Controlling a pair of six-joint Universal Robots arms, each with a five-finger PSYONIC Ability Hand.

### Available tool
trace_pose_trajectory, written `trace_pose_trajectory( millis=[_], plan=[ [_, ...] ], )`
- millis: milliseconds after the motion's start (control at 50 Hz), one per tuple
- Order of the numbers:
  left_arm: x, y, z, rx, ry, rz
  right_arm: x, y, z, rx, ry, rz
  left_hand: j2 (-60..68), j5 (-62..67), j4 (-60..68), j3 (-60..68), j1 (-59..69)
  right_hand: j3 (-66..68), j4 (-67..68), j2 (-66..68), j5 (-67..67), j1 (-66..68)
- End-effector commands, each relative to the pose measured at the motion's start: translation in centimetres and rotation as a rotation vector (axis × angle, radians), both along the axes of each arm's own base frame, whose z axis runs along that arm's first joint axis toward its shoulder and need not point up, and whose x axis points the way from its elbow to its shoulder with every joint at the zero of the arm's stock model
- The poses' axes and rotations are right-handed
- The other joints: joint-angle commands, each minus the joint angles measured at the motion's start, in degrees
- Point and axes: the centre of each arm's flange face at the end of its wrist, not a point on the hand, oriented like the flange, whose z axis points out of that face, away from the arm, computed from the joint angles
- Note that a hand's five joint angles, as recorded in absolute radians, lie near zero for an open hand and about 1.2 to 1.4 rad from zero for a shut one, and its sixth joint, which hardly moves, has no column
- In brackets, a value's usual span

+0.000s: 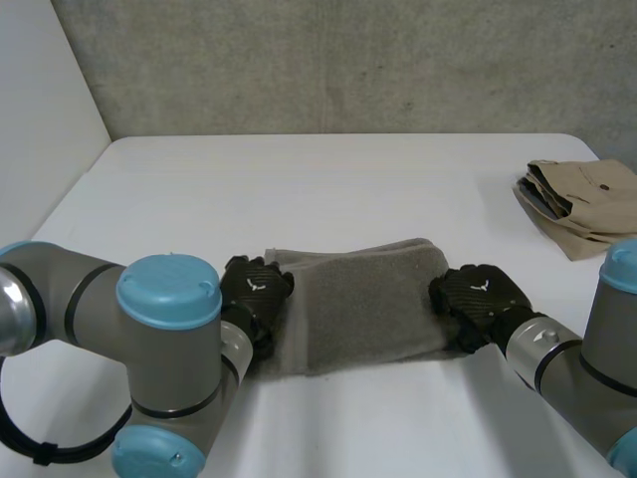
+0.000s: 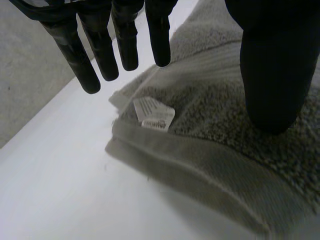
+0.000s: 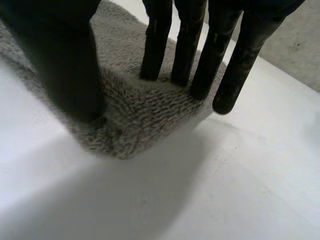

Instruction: Fold the laundry.

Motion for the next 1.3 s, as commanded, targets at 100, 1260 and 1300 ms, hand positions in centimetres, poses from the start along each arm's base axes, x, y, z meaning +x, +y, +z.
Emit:
trace_pose_trajectory(
  millis=[100,1260,1300],
  plan=[
    [0.6,0.3,2.5,-0.046,0.034,0.011,-0.8,-0.8,-0.8,-0.041,0.046,-0.006,4.69,4.50,4.76,4.64,4.66,37.34,37.53,37.14,38.81,42.87],
    [-0.8,-1.4,8.8,-0.127,0.348,0.051,6.4,2.5,7.9,-0.004,-0.294,0.116,0.99,0.80,1.06,0.94,0.96,-32.66,-32.47,-32.86,-31.19,-27.13],
    [-1.4,-0.8,8.3,-0.093,0.364,0.019,6.2,2.1,7.1,0.058,-0.269,0.098,1.16,0.97,1.23,1.11,1.13,-32.66,-32.47,-32.86,-31.19,-27.13]
  ],
)
